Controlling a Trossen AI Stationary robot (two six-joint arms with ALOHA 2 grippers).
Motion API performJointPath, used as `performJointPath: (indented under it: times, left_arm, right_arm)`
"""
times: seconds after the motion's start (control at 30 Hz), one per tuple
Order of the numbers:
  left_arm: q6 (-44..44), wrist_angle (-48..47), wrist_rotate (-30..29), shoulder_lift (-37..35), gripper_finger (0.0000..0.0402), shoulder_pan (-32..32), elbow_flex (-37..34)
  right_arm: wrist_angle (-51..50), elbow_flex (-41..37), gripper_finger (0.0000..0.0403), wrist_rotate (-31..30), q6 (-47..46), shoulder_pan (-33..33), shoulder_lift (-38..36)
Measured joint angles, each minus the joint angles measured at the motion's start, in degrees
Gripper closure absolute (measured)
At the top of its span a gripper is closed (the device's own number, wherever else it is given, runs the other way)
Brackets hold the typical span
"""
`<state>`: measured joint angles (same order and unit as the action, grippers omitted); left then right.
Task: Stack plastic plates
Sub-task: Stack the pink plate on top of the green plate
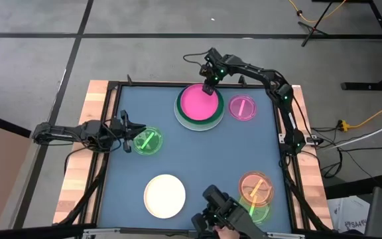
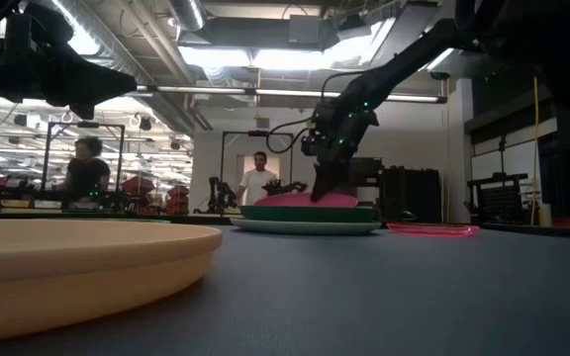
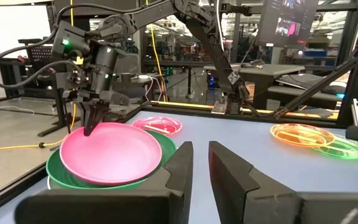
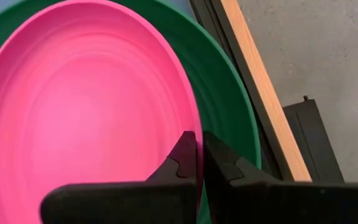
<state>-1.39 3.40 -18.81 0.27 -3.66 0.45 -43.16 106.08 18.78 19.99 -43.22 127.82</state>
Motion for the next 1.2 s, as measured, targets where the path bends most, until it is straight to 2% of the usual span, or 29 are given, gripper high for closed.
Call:
performJointPath:
  times: [0.4, 0.9, 1.2]
  left_arm:
    - [0.0, 0.0, 0.0, 0.0, 0.0356, 0.0, 0.0]
    - [0.0, 0.0, 0.0, 0.0, 0.0356, 0.0, 0.0]
    - [0.0, 0.0, 0.0, 0.0, 0.0356, 0.0, 0.0]
  right_arm:
    - [0.0, 0.0, 0.0402, -5.2, 0.0, 0.1, 0.1]
    - [0.0, 0.0, 0.0402, -5.5, 0.0, 0.1, 0.1]
    - [0.1, 0.0, 0.0346, -6.5, 0.2, 0.1, 0.1]
